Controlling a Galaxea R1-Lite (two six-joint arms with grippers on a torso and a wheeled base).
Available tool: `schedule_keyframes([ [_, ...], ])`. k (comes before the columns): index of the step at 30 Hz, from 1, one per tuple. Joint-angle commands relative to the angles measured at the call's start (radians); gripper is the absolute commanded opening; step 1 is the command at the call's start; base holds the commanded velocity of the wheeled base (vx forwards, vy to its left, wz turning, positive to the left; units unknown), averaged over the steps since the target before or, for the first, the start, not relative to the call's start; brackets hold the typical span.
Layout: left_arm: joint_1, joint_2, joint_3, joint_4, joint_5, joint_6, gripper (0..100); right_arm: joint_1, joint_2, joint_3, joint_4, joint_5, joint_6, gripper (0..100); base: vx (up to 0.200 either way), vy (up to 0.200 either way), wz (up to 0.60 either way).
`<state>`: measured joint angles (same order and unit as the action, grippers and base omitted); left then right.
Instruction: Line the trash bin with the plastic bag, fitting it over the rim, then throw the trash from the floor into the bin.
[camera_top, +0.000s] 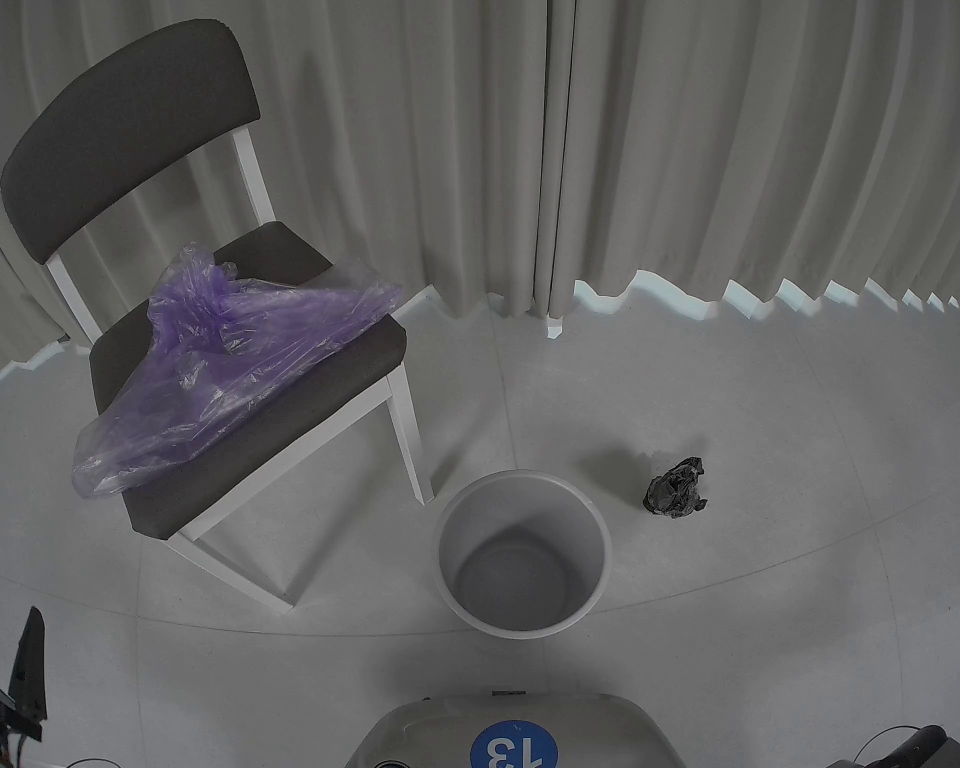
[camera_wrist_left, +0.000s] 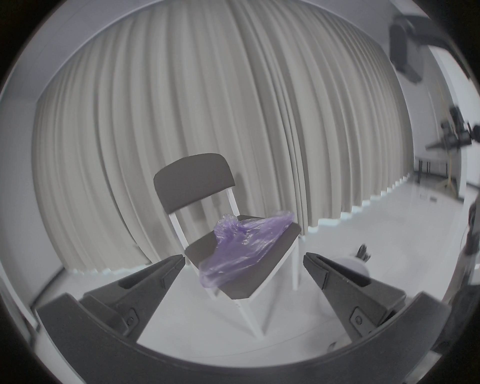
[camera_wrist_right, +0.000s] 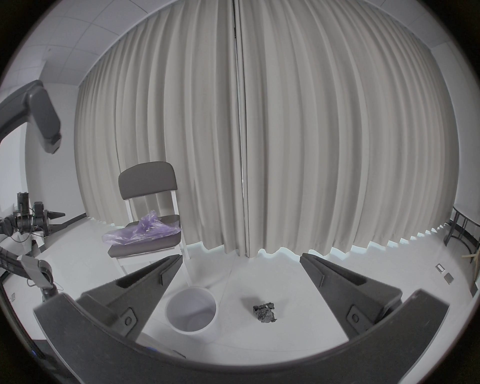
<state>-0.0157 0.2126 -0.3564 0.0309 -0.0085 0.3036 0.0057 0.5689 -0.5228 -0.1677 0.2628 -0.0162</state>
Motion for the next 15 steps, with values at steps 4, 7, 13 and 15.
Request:
schedule_keyframes([
  [4,0.036,0.35,-0.177,0.04,0.116,0.178,100,0.0,0.12,-0.049,-0.064,-0.031,0.122,100,0.0,0.0,0.0],
  [7,0.037,0.407,-0.182,0.038,0.168,0.221,100,0.0,0.123,-0.074,-0.064,-0.031,0.157,100,0.0,0.0,0.0],
  [13,0.039,0.521,-0.179,0.038,0.269,0.284,100,0.003,0.127,-0.086,-0.058,-0.017,0.203,100,0.0,0.0,0.0],
  [15,0.042,0.554,-0.173,0.04,0.272,0.285,100,0.003,0.141,-0.082,-0.059,-0.011,0.205,100,0.0,0.0,0.0],
])
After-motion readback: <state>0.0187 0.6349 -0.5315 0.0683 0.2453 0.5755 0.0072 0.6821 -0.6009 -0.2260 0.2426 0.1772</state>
